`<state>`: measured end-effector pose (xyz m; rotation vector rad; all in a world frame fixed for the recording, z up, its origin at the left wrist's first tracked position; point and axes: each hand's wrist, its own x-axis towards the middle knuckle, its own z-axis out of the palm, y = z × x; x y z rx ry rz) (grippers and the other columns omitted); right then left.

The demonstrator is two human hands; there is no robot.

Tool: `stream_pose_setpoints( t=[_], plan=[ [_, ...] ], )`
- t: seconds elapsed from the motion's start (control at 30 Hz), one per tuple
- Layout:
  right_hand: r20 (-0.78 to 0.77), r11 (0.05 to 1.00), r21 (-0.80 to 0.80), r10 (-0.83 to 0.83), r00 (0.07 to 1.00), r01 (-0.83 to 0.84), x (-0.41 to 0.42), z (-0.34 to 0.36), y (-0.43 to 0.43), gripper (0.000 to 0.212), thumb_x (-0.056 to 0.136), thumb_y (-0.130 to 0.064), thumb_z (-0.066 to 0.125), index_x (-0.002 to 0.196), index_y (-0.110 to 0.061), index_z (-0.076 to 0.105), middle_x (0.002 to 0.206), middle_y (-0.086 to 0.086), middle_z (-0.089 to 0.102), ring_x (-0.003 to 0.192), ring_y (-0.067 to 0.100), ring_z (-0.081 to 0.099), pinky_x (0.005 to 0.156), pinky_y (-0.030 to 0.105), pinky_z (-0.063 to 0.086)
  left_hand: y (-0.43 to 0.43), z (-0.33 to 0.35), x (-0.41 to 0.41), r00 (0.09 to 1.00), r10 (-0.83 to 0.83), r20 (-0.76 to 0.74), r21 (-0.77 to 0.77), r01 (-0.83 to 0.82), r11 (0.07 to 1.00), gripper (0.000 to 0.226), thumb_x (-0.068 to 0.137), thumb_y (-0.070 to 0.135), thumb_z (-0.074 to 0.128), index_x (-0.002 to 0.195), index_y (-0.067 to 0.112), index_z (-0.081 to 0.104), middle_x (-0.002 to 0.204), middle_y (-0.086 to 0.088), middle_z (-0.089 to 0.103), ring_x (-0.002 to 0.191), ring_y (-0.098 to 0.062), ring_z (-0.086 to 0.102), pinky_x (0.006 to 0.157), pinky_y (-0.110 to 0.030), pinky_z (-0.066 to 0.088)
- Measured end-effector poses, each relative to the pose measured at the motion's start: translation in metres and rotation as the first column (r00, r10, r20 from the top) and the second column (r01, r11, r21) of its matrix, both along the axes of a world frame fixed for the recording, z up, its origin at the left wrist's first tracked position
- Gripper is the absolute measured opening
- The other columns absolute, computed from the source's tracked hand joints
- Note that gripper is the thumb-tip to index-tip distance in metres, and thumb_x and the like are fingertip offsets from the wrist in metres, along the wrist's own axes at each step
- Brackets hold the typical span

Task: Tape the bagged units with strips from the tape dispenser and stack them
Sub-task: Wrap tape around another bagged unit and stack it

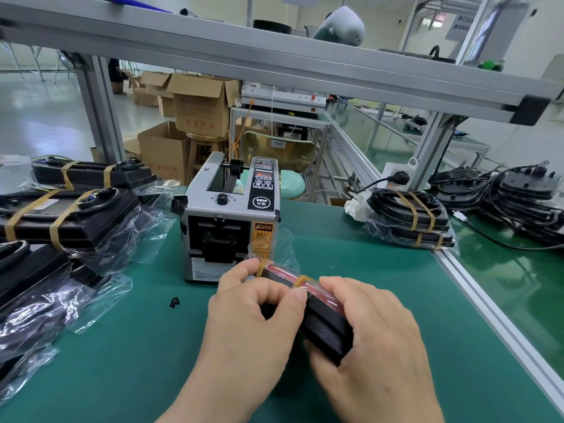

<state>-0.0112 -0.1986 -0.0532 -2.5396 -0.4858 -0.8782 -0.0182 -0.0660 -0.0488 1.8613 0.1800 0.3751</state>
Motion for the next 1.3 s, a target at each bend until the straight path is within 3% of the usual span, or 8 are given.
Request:
stream_pose_setpoints(
  t=[0.27, 0.4, 0.6, 0.77, 0.83, 1.0, 1.17, 1.3],
  plan=[
    [-0.003, 1.0, 0.019, 0.022, 1.0, -0.022, 0.0, -0.001, -0.003, 0.057, 0.048, -0.027, 0.074, 0.104, -0.02, 0.068, 0.098, -0.007, 0.067, 0.081, 0.024, 0.064, 0.075, 0.029, 0.036, 0.007, -0.009, 0.008, 0.998, 0.054, 0.044, -0.003, -0.054, 0.999, 0.029, 0.054, 0.051, 0.072, 0.068, 0.026, 0.068, 0.12, 0.027, 0.048, 0.111, 0.009, 0.045, 0.079, 0.001, 0.029],
    [0.021, 0.999, 0.017, 0.037, 0.999, -0.037, 0.001, -0.001, -0.005, 0.056, 0.048, -0.026, 0.075, 0.103, -0.022, 0.068, 0.098, -0.009, 0.067, 0.081, 0.023, 0.064, 0.075, 0.029, 0.041, 0.014, -0.008, 0.02, 0.999, -0.04, -0.006, -0.147, 0.038, 0.988, 0.028, 0.066, 0.032, 0.083, 0.085, 0.017, 0.068, 0.121, 0.005, 0.055, 0.103, -0.007, 0.056, 0.087, -0.019, 0.042],
    [-0.01, 0.991, -0.1, 0.094, 0.996, -0.095, 0.004, 0.021, -0.013, 0.057, 0.048, -0.031, 0.07, 0.104, -0.028, 0.065, 0.094, -0.012, 0.067, 0.077, 0.022, 0.064, 0.064, 0.034, 0.049, 0.008, 0.004, 0.009, 0.934, -0.211, 0.289, 0.257, 0.137, 0.957, 0.041, 0.087, 0.019, 0.058, 0.123, 0.037, 0.055, 0.127, 0.03, 0.05, 0.124, 0.012, 0.04, 0.099, -0.002, 0.026],
    [-0.174, 0.958, -0.036, 0.273, 0.946, -0.283, 0.017, 0.042, -0.027, 0.086, 0.057, -0.028, 0.08, 0.133, -0.032, 0.038, 0.121, -0.019, 0.049, 0.105, 0.0, 0.048, 0.091, 0.002, 0.03, 0.003, -0.005, 0.016, 0.854, -0.428, 0.294, 0.541, 0.221, 0.812, 0.074, 0.071, 0.017, 0.072, 0.131, 0.042, 0.036, 0.136, 0.026, 0.035, 0.133, 0.008, 0.028, 0.112, -0.012, 0.017],
    [-0.158, 0.938, -0.024, 0.338, 0.928, -0.346, 0.019, 0.048, -0.031, 0.092, 0.061, -0.031, 0.083, 0.139, -0.024, 0.036, 0.144, -0.012, 0.037, 0.123, 0.002, 0.043, 0.104, 0.013, 0.03, 0.015, -0.008, 0.014, 0.866, -0.385, 0.318, 0.5, 0.192, 0.844, 0.066, 0.071, 0.024, 0.067, 0.129, 0.046, 0.045, 0.128, 0.029, 0.043, 0.127, 0.003, 0.039, 0.105, -0.009, 0.025],
    [0.301, 0.907, 0.04, 0.389, 0.87, -0.419, 0.018, 0.05, -0.04, 0.028, 0.074, -0.031, 0.072, 0.096, -0.015, 0.068, 0.111, 0.002, 0.064, 0.106, 0.021, 0.06, 0.09, 0.04, 0.047, 0.034, -0.017, 0.027, 0.917, -0.318, 0.241, 0.246, 0.26, 0.934, 0.055, 0.066, 0.023, 0.076, 0.11, 0.047, 0.055, 0.111, 0.02, 0.058, 0.107, -0.004, 0.056, 0.085, -0.026, 0.051],
    [-0.205, 0.907, 0.159, 0.416, 0.886, -0.389, 0.031, 0.033, -0.038, 0.051, 0.071, -0.054, 0.061, 0.121, -0.048, 0.049, 0.124, -0.032, 0.052, 0.117, -0.005, 0.049, 0.098, 0.013, 0.036, 0.044, -0.03, 0.035, 0.919, -0.351, 0.177, 0.085, 0.341, 0.936, 0.058, 0.066, -0.001, 0.082, 0.102, 0.041, 0.063, 0.101, 0.009, 0.067, 0.102, -0.012, 0.062, 0.072, -0.015, 0.053],
    [-0.369, 0.883, 0.294, 0.458, 0.809, -0.366, 0.043, 0.024, -0.039, 0.07, 0.048, -0.054, 0.075, 0.113, -0.061, 0.049, 0.113, -0.017, 0.059, 0.106, 0.002, 0.055, 0.092, 0.015, 0.04, 0.046, -0.028, 0.038, 0.902, -0.4, 0.159, 0.009, 0.404, 0.915, 0.059, 0.068, -0.007, 0.079, 0.098, 0.042, 0.065, 0.104, 0.005, 0.068, 0.103, -0.009, 0.062, 0.075, -0.016, 0.053]
  ],
)
